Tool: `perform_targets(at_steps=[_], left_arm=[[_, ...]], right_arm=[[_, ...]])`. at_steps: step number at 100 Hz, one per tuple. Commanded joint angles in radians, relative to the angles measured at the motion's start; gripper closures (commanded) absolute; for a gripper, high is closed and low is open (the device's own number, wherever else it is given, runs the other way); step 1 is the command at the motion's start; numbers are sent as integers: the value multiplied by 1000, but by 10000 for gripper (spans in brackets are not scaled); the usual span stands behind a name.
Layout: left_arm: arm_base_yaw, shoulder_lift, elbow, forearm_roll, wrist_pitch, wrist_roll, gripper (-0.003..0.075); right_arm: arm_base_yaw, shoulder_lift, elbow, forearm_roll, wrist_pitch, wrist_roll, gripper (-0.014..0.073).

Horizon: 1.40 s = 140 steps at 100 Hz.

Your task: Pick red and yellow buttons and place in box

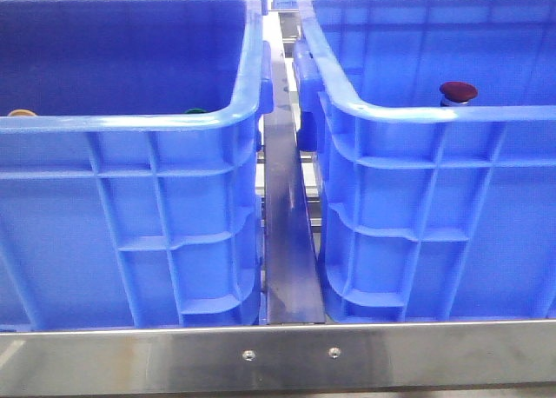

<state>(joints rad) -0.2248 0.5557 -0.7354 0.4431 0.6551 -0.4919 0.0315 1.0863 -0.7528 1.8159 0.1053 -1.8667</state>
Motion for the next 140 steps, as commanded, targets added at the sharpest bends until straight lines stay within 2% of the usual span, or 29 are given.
perform_targets(at_steps=[1,29,36,46,58,69,74,81,88,98,105,110,122,140], left_arm=[[3,2,-27,18,-72,-7,739],[3,2,-27,18,-72,-7,739],[3,2,-27,18,-72,-7,739],[3,2,-27,18,-72,-7,739],[3,2,-27,18,-71,-7,739],[3,2,-27,18,-67,-4,731],[3,2,-27,18,-67,5,696],[3,2,-27,15,-67,29,595],[3,2,-27,15,-66,31,444],[3,2,-27,15,-66,31,187],[3,4,-27,15,-66,31,88],[3,8,-27,15,-66,31,69],[3,48,-42,-9,-66,31,75],[3,222,-154,-65,-15,53,81]], right_arm=[[-3,-121,36,107,-5,22,-62],[-3,-388,222,107,-18,29,-59],[-3,-436,256,107,-18,29,-15],[-3,-484,284,107,-18,29,128],[-3,-502,288,107,-1,29,391],[-3,-500,288,107,36,29,592],[-3,-500,288,107,58,29,668],[-3,-500,288,107,81,29,659],[-3,-500,288,107,91,29,661],[-3,-500,288,107,90,29,661],[-3,-500,288,107,89,29,661],[-3,-500,288,107,89,29,661],[-3,-500,288,107,87,29,661],[-3,-500,288,107,81,29,661]])
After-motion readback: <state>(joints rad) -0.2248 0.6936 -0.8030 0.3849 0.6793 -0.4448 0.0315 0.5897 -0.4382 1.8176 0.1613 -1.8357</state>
